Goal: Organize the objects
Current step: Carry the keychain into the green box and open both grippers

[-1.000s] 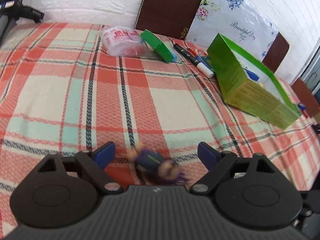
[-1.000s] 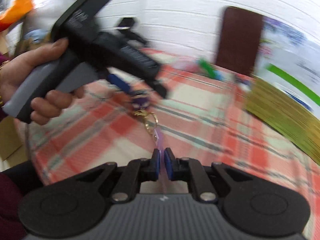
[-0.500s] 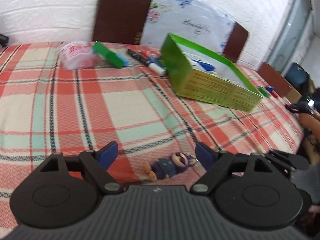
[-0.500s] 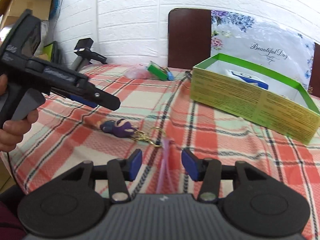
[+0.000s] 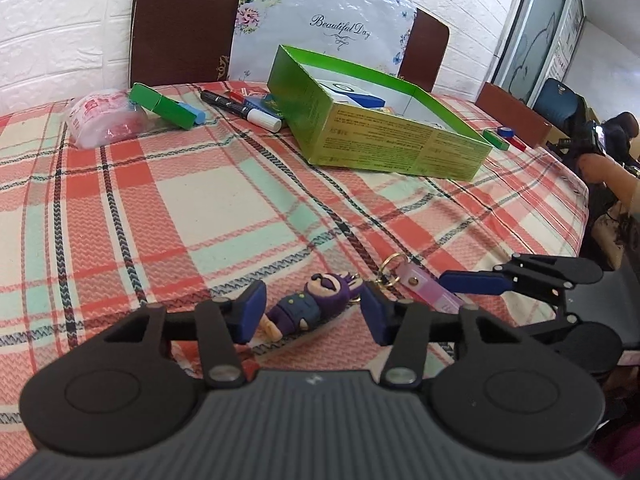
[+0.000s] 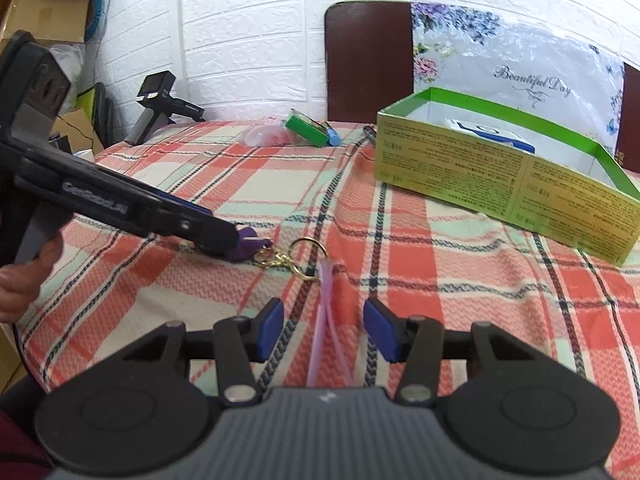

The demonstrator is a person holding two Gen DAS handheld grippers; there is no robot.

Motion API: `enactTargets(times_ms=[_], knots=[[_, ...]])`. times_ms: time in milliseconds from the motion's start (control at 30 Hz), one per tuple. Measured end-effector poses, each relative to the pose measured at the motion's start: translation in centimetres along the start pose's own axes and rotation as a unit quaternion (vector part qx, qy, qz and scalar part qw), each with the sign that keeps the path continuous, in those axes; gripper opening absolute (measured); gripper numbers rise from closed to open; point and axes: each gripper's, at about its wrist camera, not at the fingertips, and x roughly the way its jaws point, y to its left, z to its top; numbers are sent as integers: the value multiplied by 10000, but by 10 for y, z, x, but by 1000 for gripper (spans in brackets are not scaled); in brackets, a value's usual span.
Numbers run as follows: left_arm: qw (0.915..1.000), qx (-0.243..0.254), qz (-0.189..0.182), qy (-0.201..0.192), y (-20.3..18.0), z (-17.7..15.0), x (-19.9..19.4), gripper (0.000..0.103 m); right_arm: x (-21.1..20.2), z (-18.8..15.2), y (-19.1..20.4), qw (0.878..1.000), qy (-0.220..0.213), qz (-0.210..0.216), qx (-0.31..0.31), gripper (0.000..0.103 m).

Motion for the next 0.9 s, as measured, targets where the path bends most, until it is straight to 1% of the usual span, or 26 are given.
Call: enactTargets(times_ms=[33,100,133,167,233,333,400,433,467,500,533,567,633,733,800,833,900], knots=[[10000,-31,-25,17,2,1,-1,53,1,0,-1,10000,4,4,15,46],[9999,-74,74,10,5,1,-4,54,1,0,0,10000,-5,13,6,46],[10000,-31,66,17,5,1,-4,56,1,0,0,10000,-7,21,-3,46],[10000,33,32,44,4,1,-4,59,1,0,1,10000,-4,23,-5,46],[9997,216,36,108,-1,-2,-3,59,2,0,1,10000,2,19,-2,46],[9984,505,219,115,-10,-6,2,58,2,0,1,10000,0,9,15,46],[9983,525,247,102,-12,-6,4,49,2,0,2,10000,-2,-9,2,46],[9986,470,209,121,-11,-5,6,40,2,-1,3,10000,-1,-11,-11,46],[9990,395,161,149,-10,-4,7,37,2,-1,2,10000,13,-5,-15,44],[9992,351,132,154,-11,-3,8,37,1,-1,2,10000,24,-9,-8,40],[9992,340,99,165,-13,-2,9,37,1,-1,1,10000,35,-43,3,29],[9992,362,58,187,-16,-1,11,37,1,-1,-1,10000,44,-87,13,20],[9987,457,-67,235,-26,1,17,37,-1,0,-6,9999,35,-118,110,12],[9970,694,-172,297,-48,5,30,37,-3,-1,-11,9996,-7,-222,144,10],[9958,821,-235,335,-62,8,40,37,-7,-2,-16,9987,-87,-499,91,9],[9952,858,-305,356,-68,11,45,37,-10,-2,-22,9978,-133,-631,158,8],[9948,873,-383,367,-77,15,54,37,-14,-3,-38,9962,-147,-731,440,8]])
